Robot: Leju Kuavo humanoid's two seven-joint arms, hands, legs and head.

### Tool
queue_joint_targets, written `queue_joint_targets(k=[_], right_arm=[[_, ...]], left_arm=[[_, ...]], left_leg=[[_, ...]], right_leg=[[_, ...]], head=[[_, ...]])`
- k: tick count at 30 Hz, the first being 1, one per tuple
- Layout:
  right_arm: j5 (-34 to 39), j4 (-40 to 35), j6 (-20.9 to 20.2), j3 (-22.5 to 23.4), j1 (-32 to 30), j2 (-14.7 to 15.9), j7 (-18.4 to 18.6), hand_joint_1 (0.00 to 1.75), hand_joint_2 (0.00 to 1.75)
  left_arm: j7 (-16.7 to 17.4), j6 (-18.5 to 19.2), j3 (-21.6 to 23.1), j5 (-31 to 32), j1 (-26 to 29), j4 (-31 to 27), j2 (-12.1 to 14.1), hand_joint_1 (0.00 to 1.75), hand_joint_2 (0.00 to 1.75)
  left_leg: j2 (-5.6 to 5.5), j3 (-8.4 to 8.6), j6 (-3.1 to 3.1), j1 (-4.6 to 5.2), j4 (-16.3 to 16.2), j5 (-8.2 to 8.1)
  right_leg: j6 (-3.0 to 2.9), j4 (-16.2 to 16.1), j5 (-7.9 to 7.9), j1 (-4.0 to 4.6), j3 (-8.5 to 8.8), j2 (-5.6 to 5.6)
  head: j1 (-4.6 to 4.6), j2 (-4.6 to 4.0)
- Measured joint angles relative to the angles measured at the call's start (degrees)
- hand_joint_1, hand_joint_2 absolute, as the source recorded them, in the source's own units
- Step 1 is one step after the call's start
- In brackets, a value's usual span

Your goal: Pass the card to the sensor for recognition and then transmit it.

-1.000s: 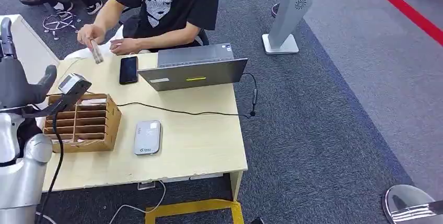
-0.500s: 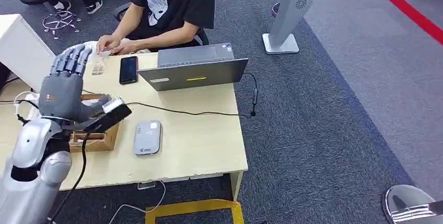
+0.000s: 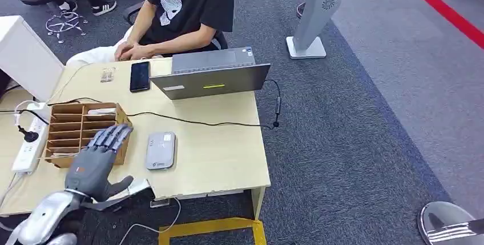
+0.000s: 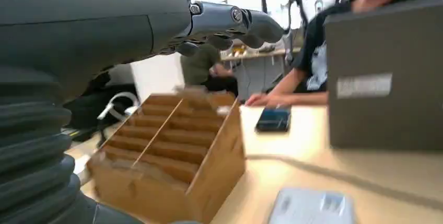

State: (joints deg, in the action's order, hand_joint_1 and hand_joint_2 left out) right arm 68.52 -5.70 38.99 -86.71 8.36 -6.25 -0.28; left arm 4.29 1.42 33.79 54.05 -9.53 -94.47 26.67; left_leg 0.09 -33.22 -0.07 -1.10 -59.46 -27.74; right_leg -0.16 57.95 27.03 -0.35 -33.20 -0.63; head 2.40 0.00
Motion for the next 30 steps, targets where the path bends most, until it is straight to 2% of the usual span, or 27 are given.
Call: queue_joint_targets(k=[5, 9, 11, 14, 17, 24, 30], right_arm=[[0.63, 0.28, 0.0, 0.09, -0.28, 0.26, -0.35, 0.0, 1.75], [1.18, 0.39, 0.0, 0.09, -0.5, 0.39, -0.33, 0.0, 1.75], [1.33, 0.5, 0.0, 0.09, -0.5, 0.42, -0.26, 0.0, 1.75], [1.51, 0.61, 0.0, 0.09, -0.49, 0.42, 0.13, 0.0, 1.75], [1.68, 0.66, 0.02, 0.09, -0.47, 0.42, 0.24, 0.0, 1.75], [2.21, 0.66, 0.0, 0.09, -0.45, 0.42, 0.46, 0.0, 1.75], [2.25, 0.66, 0.0, 0.02, -0.39, 0.39, 0.9, 0.0, 1.75]], left_arm=[[4.81, 2.32, -1.16, -0.05, 8.63, -3.91, 7.59, 0.0, 1.75], [9.16, 3.65, -6.21, -2.62, 15.03, -5.81, 13.6, 0.0, 1.75], [10.66, 3.13, -9.04, -2.26, 17.05, -5.85, 14.68, 0.0, 1.75], [11.16, 2.19, -11.69, 0.34, 17.83, -5.53, 14.42, 0.0, 1.75], [10.95, 1.33, -13.46, 2.71, 17.73, -4.46, 13.11, 0.0, 1.75], [8.32, -2.34, -16.7, 6.95, 16.47, -1.79, 7.62, 0.0, 1.75], [8.43, -4.29, -18.91, 10.76, 15.14, 0.12, 3.8, 0.0, 1.75]], left_leg=[[0.0, 0.0, 0.0, -0.03, 0.03, 0.0], [-0.02, 0.01, 0.0, -0.04, 0.04, 0.0], [-0.05, 0.0, -0.01, -0.04, 0.04, 0.01], [-0.12, 0.0, 0.0, -0.03, 0.03, 0.01], [-0.12, 0.01, 0.0, -0.02, 0.02, 0.01], [-0.12, 0.01, 0.0, 0.0, 0.0, 0.01], [-0.12, 0.02, 0.0, -0.01, 0.0, 0.01]], right_leg=[[-0.05, 0.0, 0.05, 0.02, 0.0, 0.0], [-0.06, 0.0, 0.06, 0.04, -0.02, 0.03], [-0.06, 0.0, 0.06, 0.04, -0.01, 0.09], [-0.05, 0.0, 0.05, 0.03, 0.06, 0.18], [-0.05, 0.0, 0.0, 0.02, 0.07, 0.18], [-0.04, -0.01, -0.01, 0.0, 0.07, 0.18], [-0.04, -0.01, -0.01, 0.0, 0.05, 0.18]], head=[[0.0, 0.0], [-0.02, 0.0], [-0.02, 0.0], [0.0, 0.0], [0.0, 0.0], [0.0, 0.0], [-0.02, 0.0]])
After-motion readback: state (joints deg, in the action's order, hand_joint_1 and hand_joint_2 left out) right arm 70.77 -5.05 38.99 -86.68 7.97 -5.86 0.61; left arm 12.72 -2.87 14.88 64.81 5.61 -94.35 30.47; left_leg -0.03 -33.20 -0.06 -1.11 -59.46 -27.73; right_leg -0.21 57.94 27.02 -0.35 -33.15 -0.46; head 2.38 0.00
